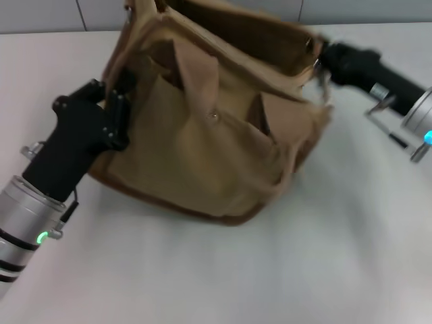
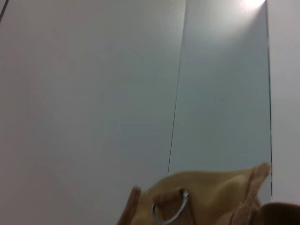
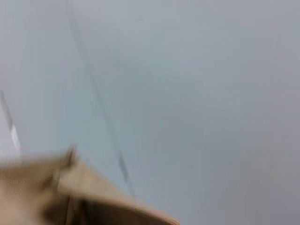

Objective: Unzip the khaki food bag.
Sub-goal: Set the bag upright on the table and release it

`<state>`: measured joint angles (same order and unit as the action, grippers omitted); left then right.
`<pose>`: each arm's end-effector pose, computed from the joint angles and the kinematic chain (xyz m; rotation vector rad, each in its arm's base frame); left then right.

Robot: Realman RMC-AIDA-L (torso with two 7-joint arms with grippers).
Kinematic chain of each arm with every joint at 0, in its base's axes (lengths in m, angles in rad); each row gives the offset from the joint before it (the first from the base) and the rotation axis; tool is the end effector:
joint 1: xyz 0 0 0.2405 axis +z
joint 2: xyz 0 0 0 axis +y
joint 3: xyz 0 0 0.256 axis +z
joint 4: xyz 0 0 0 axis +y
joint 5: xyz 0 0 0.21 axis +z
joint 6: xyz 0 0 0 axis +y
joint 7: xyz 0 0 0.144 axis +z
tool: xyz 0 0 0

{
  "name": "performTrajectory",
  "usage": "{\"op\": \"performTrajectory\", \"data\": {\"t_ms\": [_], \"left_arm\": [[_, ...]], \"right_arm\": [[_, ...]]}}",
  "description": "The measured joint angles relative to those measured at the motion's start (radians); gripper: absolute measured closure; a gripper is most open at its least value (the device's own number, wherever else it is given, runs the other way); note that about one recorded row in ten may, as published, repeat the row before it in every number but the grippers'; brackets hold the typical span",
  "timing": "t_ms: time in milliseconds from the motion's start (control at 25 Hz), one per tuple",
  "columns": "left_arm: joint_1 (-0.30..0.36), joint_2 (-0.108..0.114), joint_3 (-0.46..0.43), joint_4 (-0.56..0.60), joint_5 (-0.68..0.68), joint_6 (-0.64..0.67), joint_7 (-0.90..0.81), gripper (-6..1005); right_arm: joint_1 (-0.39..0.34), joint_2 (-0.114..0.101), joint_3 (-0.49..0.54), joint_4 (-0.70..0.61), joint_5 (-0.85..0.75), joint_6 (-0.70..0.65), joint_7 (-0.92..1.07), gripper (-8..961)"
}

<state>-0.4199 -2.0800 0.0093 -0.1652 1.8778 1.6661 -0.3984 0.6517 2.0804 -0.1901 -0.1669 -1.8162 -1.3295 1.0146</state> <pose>-0.2634 0.2665 -0.0418 -1.9075 -0.4059 -1.2733 0.2600 0.3676 -0.0210 -2.1155 0.7725 1.1081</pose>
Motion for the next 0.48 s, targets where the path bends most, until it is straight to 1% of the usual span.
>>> {"op": "performTrajectory", "data": {"t_ms": [120,200,280,440,480], "left_arm": [[-0.001,0.000,0.008,-0.010,0.015,-0.068,-0.070,934],[-0.001,0.000,0.011,-0.023,0.018,-0.115,-0.105,934],[0.003,0.000,0.018,-0.038,0.019,-0.157,-0.123,933],[0.028,0.000,0.018,-0.049,0.017,-0.156,-0.124,822],[0.038,0.000,0.015,-0.048,0.015,-0.141,-0.124,794]], "right_arm": [[0.016,-0.001,0.052,-0.030,0.034,-0.028,0.049,862],[0.018,0.000,0.052,-0.032,0.045,-0.030,0.052,950],[0.019,0.000,0.055,-0.032,0.054,-0.033,0.050,928],[0.014,0.000,0.058,-0.030,0.077,-0.034,0.035,885],[0.012,0.001,0.058,-0.028,0.090,-0.034,0.032,861]]}}
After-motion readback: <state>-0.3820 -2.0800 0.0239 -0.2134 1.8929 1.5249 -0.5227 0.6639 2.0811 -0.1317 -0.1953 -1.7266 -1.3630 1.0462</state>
